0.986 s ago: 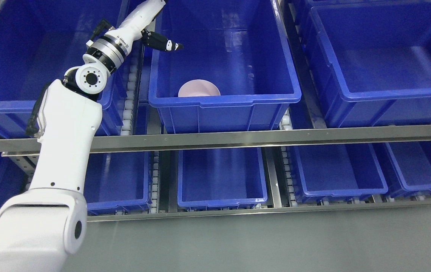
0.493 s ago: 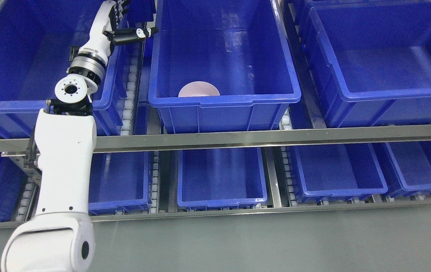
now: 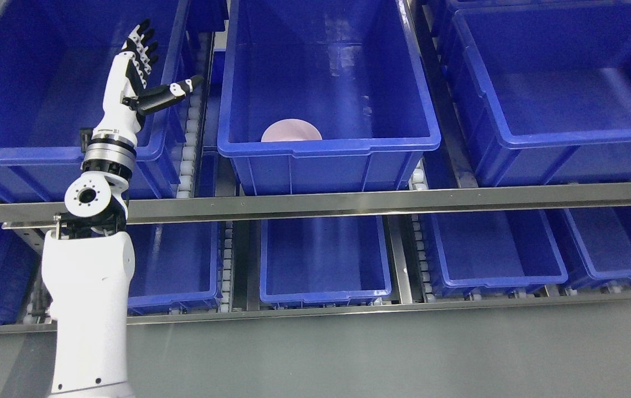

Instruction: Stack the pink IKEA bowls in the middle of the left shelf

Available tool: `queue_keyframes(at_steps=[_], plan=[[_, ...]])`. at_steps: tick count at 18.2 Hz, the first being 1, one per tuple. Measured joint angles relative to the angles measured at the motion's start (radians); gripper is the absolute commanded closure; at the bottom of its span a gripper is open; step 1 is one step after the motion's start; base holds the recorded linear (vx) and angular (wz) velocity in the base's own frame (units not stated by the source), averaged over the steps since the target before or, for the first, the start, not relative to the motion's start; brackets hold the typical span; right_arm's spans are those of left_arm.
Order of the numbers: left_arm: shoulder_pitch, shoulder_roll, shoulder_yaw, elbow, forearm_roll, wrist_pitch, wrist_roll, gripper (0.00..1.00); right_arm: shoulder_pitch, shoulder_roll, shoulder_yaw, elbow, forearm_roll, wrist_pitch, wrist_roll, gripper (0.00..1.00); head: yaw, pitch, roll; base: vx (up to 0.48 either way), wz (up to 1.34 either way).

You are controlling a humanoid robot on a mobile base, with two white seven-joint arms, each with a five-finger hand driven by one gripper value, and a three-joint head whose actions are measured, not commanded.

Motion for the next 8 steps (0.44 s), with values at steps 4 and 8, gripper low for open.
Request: queue_keyframes(at_steps=[4, 8], plan=[[0.054, -0.003, -0.02, -0.087, 0.01, -0.003, 0.045, 0.0, 0.0, 0.0, 0.0, 0.0, 0.0, 0.0, 0.0, 0.0, 0.0, 0.0, 0.0, 0.0, 0.0], [0.084, -0.005, -0.035, -0.148, 0.015, -0.014, 0.057, 0.0, 0.0, 0.0, 0.0, 0.0, 0.0, 0.0, 0.0, 0.0, 0.0, 0.0, 0.0, 0.0, 0.0]])
